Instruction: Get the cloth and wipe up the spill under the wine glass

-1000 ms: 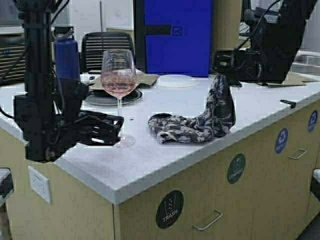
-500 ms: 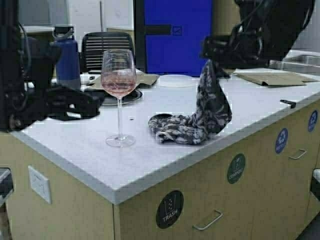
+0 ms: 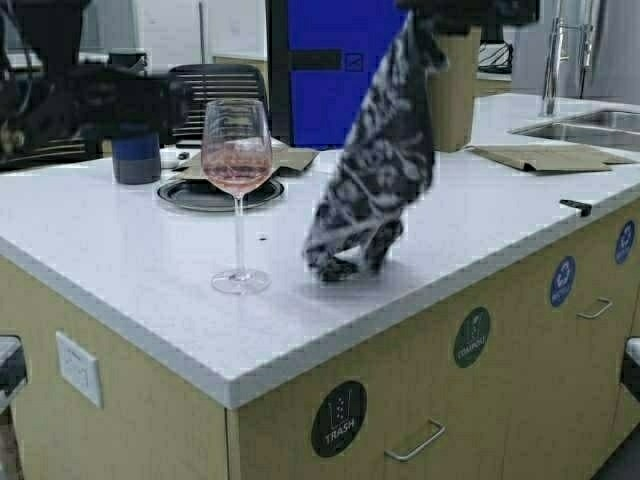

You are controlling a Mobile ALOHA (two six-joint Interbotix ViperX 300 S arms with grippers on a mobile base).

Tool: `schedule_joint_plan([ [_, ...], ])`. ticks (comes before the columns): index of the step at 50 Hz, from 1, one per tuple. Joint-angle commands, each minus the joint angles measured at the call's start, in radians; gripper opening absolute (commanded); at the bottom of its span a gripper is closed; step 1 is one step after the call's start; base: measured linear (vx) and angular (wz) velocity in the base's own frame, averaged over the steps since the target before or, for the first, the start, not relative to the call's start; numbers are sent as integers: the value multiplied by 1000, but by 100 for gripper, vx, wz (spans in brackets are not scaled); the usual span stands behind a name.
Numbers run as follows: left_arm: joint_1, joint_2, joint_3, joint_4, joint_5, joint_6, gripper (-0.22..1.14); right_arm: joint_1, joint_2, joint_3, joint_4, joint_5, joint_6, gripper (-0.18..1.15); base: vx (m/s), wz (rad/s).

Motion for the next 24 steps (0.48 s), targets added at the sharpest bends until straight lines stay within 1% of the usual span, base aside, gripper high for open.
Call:
schedule_joint_plan([
  [1,-2,-172,-66,-8,167,2,86,-2,-77,-72,-21,64,0,6,0,0],
  [12,-2,-413,-236,-8,673,3,86,-2,-130,-126,-67,135,0,6,0,0],
  [17,-2,-494,-311,-5,822,6,86,-2,-158,-152,-81,172,2,6,0,0],
  [24,-2,-565,-402,-3,951,8,86,-2,-198,-175,-89,189,0,6,0,0],
])
